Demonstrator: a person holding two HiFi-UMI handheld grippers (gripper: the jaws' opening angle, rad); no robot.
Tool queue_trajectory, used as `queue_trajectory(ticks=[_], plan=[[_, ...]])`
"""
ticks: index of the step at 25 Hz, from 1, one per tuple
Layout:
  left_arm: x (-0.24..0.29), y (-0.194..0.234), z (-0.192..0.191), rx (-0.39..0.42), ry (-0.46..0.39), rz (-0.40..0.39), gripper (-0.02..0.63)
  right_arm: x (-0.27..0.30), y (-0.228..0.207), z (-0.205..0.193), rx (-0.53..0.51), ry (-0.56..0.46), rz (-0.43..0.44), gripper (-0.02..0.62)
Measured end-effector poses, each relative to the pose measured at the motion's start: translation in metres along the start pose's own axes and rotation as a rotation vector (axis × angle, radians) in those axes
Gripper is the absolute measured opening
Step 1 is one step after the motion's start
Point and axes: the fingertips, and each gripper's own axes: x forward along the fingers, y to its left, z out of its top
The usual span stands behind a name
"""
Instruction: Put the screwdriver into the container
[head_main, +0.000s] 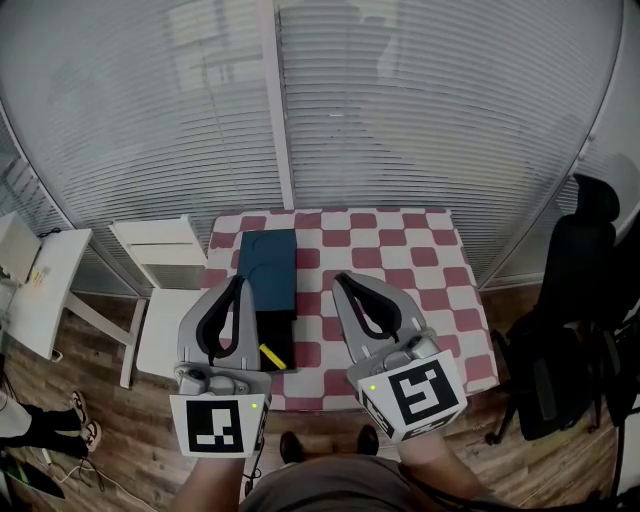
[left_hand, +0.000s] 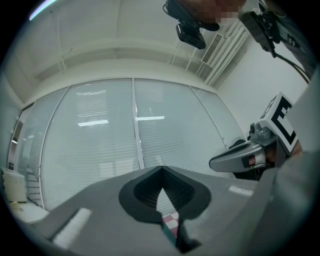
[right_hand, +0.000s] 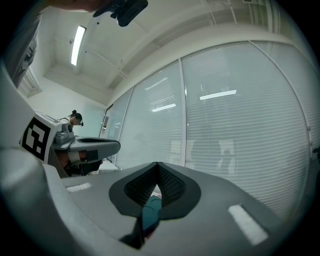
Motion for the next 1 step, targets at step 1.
queue_trajectory(ticks=[1], plan=[[-0.0001,0.0001,-0.0004,-0.002,0.0,0.0,0.0,0.0,-0.0001,-0.0002,0.0,0.001,0.0,0.024]])
